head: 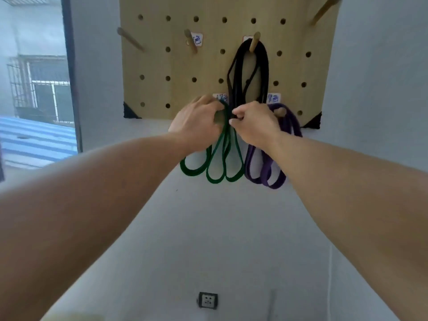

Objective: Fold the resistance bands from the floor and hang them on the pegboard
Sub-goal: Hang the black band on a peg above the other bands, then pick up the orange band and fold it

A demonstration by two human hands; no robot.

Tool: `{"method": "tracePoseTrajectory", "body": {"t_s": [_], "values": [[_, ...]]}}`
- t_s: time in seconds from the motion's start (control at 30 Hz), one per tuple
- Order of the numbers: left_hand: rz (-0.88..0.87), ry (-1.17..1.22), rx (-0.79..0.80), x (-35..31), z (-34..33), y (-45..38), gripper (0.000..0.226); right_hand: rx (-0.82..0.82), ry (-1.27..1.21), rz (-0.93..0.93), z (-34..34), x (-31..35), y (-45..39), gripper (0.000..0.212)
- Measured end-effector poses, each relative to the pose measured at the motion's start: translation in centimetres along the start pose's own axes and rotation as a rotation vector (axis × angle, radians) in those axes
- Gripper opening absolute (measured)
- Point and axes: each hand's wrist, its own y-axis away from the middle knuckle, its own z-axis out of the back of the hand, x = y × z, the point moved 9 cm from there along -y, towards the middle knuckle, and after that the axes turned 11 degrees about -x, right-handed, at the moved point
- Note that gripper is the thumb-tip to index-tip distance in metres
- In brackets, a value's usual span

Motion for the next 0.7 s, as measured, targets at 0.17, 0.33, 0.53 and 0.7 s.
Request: {"method": "tracePoseTrajectory", "body": {"t_s": [0.17,0.33,0.53,0.7], "values": [[0.275,0.008,0.178,5.6,-1.5,12.4,0.052,0.222,0.005,0.054,-7.0,1.9,10.3,0.048],[0.659,-0.026,0.488,11.0,-5.7,33.7,0.063,0.687,-0.021,0.087,-18.6,4.0,27.1,0.062],[0.886,0.001,0.727,13.3,-9.7,53.0,0.066,1.001,-0.088,0.056,-29.8,4.3,43.2,0.069],[0.955,-0.006,0.866,15.0,-12.5,63.8,0.061,1.119,-0.147,-0.043,-37.3,2.7,51.5,0.060]]}}
